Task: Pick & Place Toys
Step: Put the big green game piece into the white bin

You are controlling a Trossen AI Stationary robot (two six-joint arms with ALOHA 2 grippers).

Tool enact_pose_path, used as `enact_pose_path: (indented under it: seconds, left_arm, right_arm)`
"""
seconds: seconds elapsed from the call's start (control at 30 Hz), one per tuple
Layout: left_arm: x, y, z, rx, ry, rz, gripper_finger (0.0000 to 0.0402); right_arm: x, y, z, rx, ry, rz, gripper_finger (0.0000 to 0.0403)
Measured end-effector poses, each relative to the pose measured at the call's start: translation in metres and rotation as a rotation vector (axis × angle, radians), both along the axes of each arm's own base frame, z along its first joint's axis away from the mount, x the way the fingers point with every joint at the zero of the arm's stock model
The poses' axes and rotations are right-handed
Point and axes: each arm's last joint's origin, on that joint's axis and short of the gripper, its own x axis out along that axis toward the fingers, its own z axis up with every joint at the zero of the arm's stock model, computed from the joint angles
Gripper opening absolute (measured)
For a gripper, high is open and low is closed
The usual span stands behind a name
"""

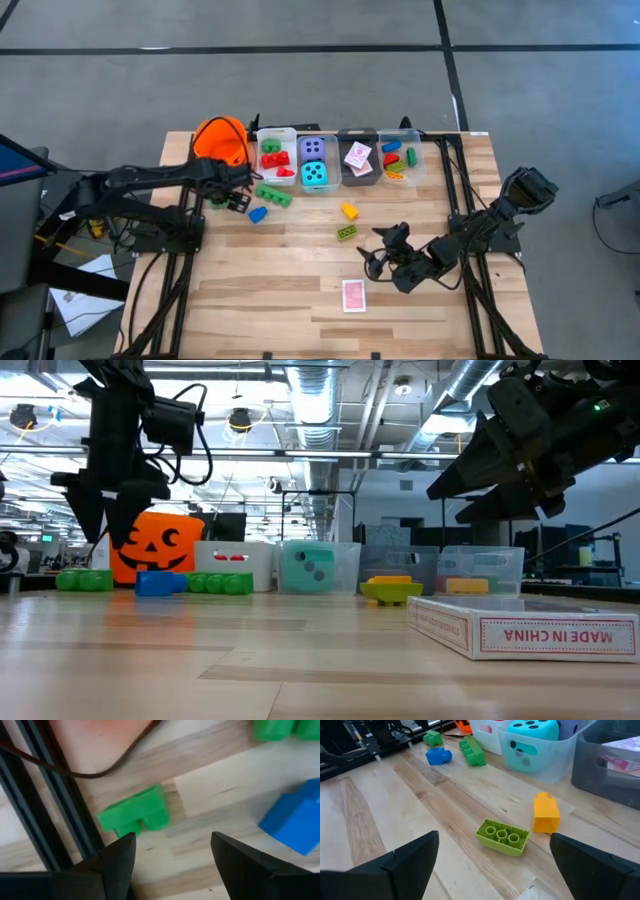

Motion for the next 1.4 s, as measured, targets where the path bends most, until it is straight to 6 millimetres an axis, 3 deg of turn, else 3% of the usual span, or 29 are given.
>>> enact_pose_path:
  seconds: [0.57, 0.87, 1.17, 1.27, 1.4]
  left_arm:
    - [0.007, 0.033, -0.038, -0.112, 0.209, -0.134, 0.0250]
    - [0.014, 0.037, -0.059, -0.183, 0.292, -0.192, 0.0250]
    - [0.012, 0.034, -0.065, -0.245, 0.293, -0.209, 0.0249]
    - [0.012, 0.033, -0.065, -0.266, 0.281, -0.210, 0.0233]
    - [0.014, 0.031, -0.066, -0.279, 0.266, -0.216, 0.0180]
  right_arm:
    - [0.000, 0.000, 0.000, 0.009, 0.007, 0.010, 0.0374]
    - [0.000, 0.000, 0.000, 0.008, 0.008, 0.010, 0.0374]
    - [0.000, 0.000, 0.000, 0.007, 0.008, 0.010, 0.0374]
    - [0.000, 0.000, 0.000, 0.006, 0.009, 0.011, 0.0374]
    - [0.000, 0.000, 0.000, 0.006, 0.009, 0.011, 0.0374]
